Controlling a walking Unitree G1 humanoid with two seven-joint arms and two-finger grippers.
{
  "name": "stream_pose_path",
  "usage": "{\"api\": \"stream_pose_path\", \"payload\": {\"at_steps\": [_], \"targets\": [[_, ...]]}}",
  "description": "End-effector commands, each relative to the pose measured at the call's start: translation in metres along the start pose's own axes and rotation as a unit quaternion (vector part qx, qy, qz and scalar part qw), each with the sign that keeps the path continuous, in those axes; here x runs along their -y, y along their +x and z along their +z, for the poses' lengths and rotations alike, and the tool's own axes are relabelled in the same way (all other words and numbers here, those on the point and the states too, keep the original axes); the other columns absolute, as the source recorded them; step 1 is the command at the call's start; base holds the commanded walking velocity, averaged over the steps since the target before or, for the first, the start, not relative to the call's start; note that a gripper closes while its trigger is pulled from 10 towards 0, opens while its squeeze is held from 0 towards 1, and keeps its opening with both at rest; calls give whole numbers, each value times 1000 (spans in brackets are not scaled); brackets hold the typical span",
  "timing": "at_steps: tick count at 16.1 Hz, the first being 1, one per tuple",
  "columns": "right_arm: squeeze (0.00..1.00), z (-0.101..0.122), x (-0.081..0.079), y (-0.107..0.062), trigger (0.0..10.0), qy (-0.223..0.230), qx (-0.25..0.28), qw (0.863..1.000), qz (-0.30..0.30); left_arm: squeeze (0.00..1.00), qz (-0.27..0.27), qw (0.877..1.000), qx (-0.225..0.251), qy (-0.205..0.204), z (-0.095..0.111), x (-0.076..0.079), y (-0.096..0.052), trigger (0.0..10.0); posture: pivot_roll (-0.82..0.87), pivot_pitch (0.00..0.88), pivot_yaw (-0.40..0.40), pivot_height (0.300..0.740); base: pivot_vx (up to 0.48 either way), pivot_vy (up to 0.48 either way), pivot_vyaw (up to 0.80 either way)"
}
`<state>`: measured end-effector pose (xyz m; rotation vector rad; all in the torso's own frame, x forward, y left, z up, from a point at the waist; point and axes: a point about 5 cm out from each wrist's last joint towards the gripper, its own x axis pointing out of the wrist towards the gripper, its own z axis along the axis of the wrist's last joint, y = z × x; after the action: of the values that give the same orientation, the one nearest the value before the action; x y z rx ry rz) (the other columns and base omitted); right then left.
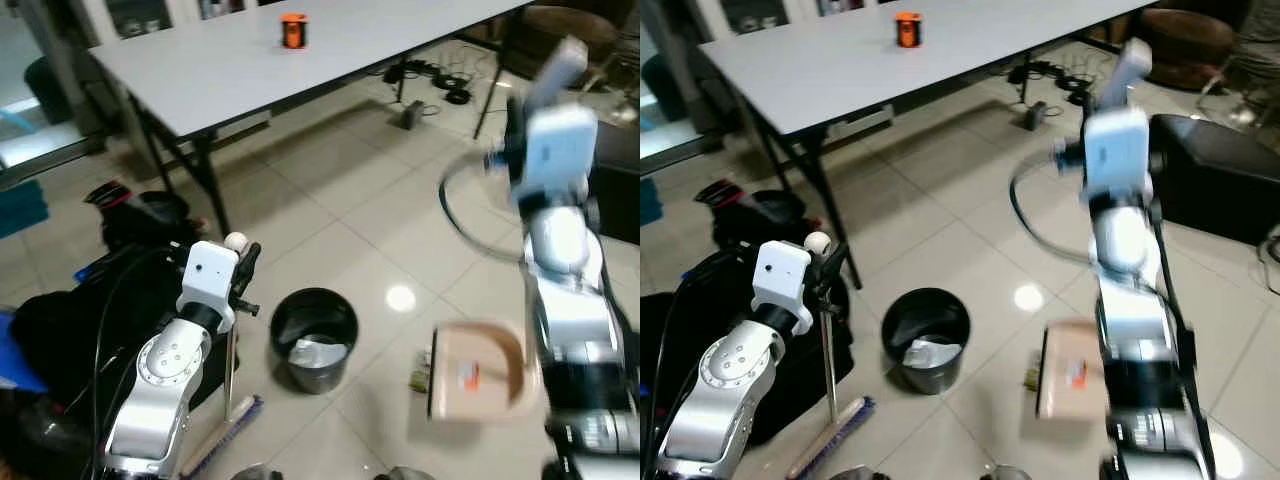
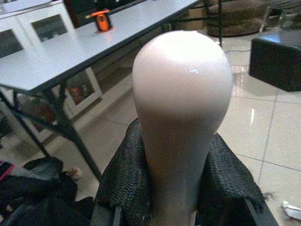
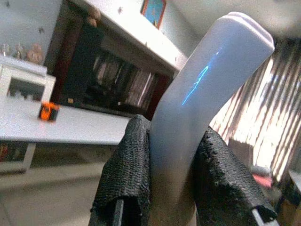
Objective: Sweep floor
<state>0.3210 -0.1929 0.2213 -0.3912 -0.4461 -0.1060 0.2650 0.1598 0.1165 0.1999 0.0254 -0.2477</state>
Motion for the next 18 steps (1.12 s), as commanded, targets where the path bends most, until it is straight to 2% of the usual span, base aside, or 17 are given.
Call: {"api": "stream_pose_path", "payload": {"at_steps": [1, 2, 3, 6, 9, 11, 18], "targets": [[0, 10, 3, -2, 10000, 22, 18, 1000, 5, 0, -10, 1000, 12, 5, 4, 4, 1, 10000, -54, 60, 50, 740, 0, -371, 0], [0, 5, 2, -12, 10000, 45, 6, 999, 10, 0, -11, 1000, 14, 3, 5, 5, 1, 10000, -52, 59, 49, 740, 0, -371, 0], [0, 3, 0, -18, 10000, 49, 6, 999, 17, 0, -12, 1000, 15, 1, 5, 6, 1, 10000, -51, 60, 49, 740, 0, -368, 0], [0, 2, -4, -23, 10000, 63, 3, 998, 24, 0, -12, 1000, 15, 0, 5, 6, 0, 10000, -49, 66, 45, 740, 0, -370, 0], [0, -3, -9, -30, 10000, 102, -14, 995, 18, 0, -5, 1000, 19, -1, 6, 7, 1, 10000, -45, 70, 39, 740, 0, -369, 0], [0, -5, -11, -32, 10000, 137, -25, 990, 1, 0, -2, 1000, 24, -1, 9, 5, 3, 10000, -45, 70, 40, 740, 0, -371, 0], [0, -4, -20, -32, 10000, 155, -31, 987, -4, 0, 7, 999, 53, -5, 23, 6, 20, 10000, -57, 74, 49, 740, 0, -370, 0]]}}
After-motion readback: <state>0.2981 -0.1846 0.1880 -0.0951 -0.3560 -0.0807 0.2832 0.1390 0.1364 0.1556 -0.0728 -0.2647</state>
